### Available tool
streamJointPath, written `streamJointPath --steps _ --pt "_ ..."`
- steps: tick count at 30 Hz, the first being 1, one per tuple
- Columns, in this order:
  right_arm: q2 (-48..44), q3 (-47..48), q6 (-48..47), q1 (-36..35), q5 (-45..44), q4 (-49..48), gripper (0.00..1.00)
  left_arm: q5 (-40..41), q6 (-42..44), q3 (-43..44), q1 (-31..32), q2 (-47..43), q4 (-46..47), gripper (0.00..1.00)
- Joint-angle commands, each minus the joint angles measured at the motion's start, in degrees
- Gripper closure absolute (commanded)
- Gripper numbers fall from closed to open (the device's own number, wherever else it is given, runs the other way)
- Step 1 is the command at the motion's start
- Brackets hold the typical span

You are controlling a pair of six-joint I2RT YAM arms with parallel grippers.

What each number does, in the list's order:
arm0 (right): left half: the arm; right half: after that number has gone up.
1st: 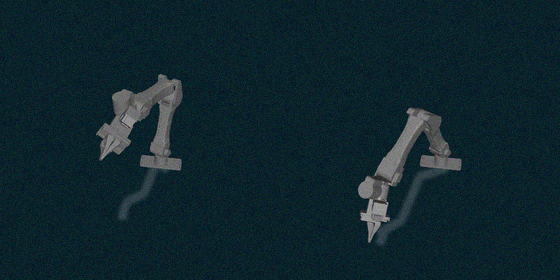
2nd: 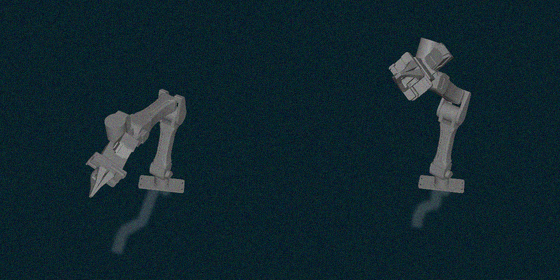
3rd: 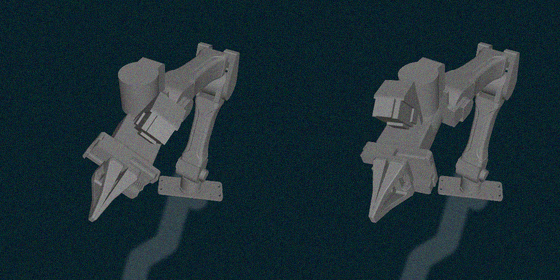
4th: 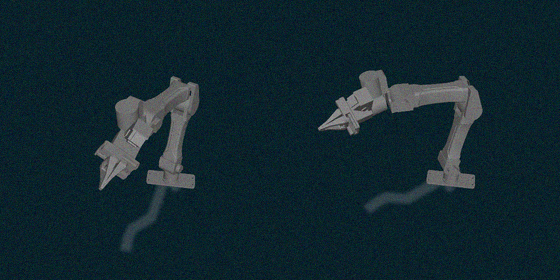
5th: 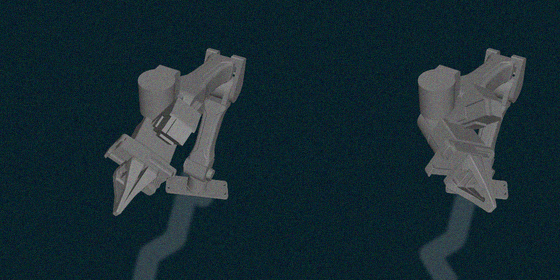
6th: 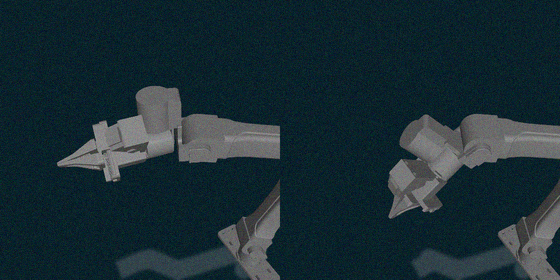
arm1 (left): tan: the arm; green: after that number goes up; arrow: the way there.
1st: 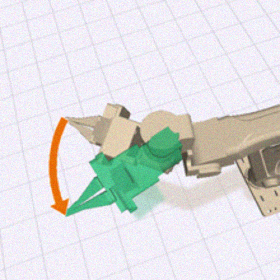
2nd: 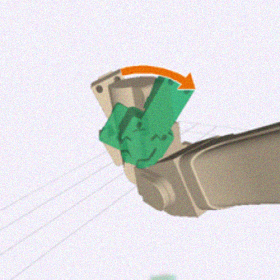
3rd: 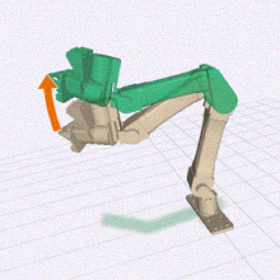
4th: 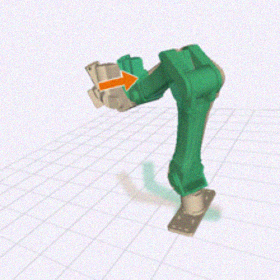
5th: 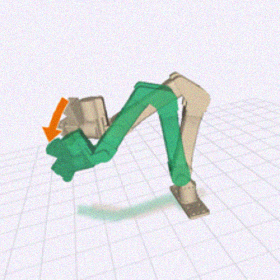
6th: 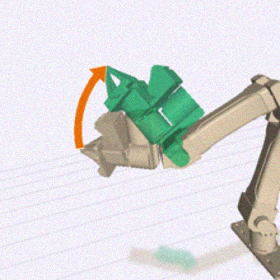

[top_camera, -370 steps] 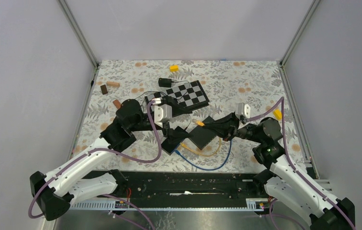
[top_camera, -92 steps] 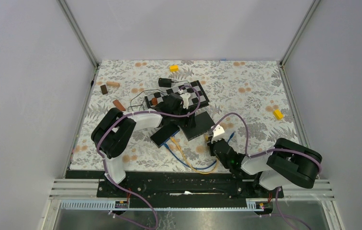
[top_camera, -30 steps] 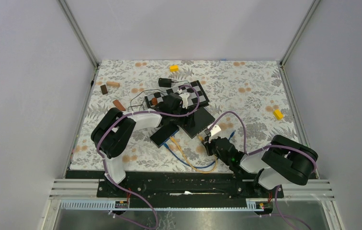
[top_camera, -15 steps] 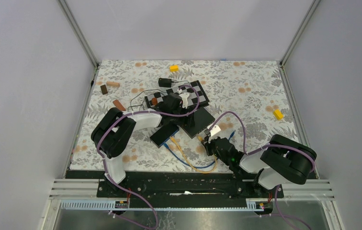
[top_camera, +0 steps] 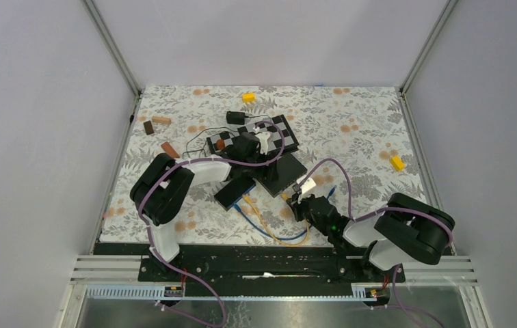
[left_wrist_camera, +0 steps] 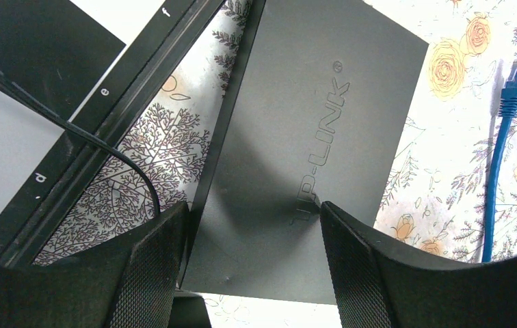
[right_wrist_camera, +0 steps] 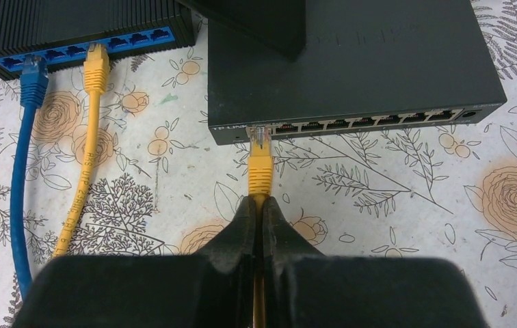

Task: Insert the plug into the switch port
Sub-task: Insert the connector into the switch port.

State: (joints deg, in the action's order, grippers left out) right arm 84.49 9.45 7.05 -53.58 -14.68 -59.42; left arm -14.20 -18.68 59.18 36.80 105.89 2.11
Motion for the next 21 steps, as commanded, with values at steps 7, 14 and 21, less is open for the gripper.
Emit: streamJointPath --steps 7,14,21 --pt "3.7 1.6 -1.1 -0.6 -2.3 -5.3 1.0 -1.7 -0.9 0.1 -0.1 1.4 0.3 0.29" --pt "6.6 2.8 -3.1 -0.6 -4.1 -7.3 1.0 -2.8 -1.4 -0.8 0.0 1.6 0.9 0.32" --pt "9.3 3.2 -6.0 -0.7 -5.3 -10.2 1.0 -3.8 -1.7 -2.2 0.3 1.5 1.5 0.32"
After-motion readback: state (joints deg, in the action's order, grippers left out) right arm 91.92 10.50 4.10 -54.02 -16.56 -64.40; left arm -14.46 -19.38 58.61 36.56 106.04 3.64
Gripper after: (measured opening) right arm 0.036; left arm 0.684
